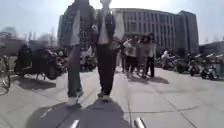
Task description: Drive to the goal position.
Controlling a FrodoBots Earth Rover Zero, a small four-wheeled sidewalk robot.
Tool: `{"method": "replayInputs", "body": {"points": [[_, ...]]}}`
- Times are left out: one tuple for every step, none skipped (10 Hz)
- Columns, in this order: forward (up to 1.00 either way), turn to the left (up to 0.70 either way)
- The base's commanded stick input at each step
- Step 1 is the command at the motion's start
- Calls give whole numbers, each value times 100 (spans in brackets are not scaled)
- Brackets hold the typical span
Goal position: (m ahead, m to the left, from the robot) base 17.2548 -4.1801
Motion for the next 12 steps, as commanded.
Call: {"method": "replayInputs", "body": {"points": [[85,-14],[85,-23],[85,-20],[85,-13],[85,-5],[85,1],[85,1],[85,1],[85,1],[85,1],[85,1],[85,1]]}}
